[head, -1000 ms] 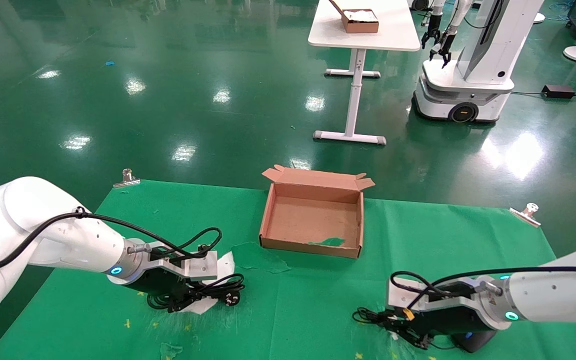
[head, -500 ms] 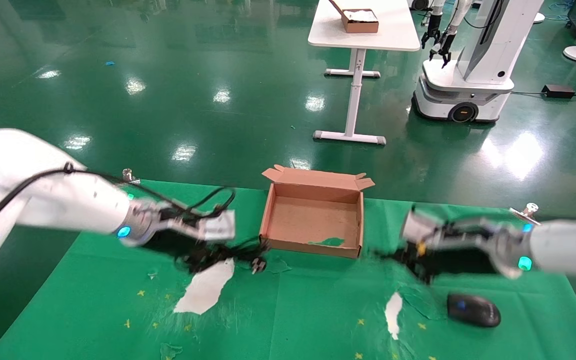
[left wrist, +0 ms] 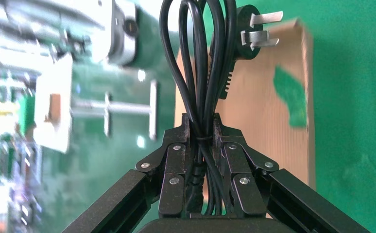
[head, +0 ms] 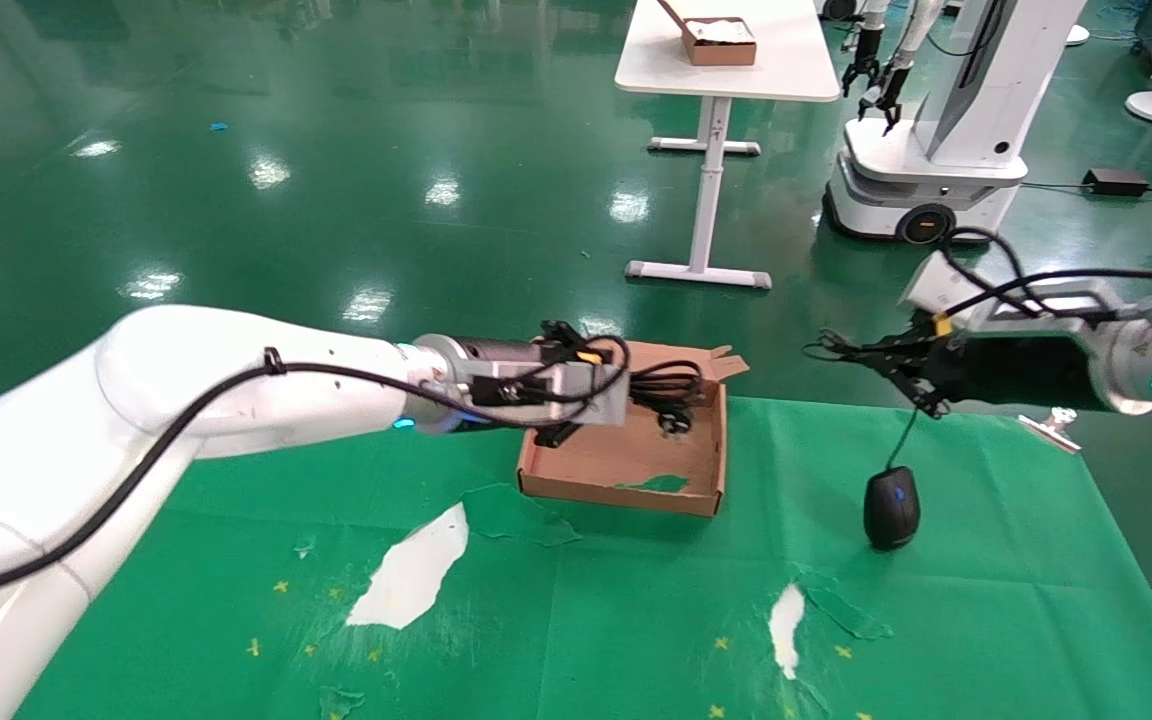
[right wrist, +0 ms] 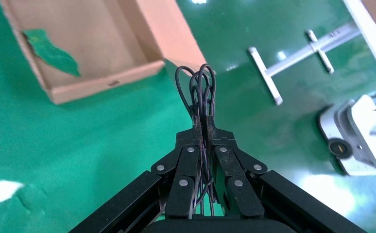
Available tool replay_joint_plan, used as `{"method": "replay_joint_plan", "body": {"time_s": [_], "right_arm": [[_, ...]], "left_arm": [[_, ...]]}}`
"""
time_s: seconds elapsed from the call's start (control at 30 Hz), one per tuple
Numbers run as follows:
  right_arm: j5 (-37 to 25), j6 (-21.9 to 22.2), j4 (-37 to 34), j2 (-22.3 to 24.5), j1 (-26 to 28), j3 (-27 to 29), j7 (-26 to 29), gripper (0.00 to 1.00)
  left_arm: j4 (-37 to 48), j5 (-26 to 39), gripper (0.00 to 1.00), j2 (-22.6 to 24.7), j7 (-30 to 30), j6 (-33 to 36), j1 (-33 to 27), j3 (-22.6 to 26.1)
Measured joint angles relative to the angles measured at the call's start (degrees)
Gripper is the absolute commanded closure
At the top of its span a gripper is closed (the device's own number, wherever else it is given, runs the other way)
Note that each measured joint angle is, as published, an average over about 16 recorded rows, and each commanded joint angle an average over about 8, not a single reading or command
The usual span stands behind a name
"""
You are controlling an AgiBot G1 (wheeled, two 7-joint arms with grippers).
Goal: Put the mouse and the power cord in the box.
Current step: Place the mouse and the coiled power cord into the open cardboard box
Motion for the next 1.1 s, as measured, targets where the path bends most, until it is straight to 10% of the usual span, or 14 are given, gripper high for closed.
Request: {"method": "replay_joint_plan", "body": {"time_s": [0.2,1.1], "right_arm": [[0.71,-0.39,-1.87,1.05,2.08,0.67,-1.22,1.0],[9.83,-3.5,-8.11,-8.79,9.65,5.96,-11.25,1.0]], "left_arm": [[-2.76,-5.01,0.0,-0.01,1.22,-3.1,0.35,5.43],[11.59,-12.64,0.0,-6.81,-3.08,-2.17,-10.04,19.25]]}}
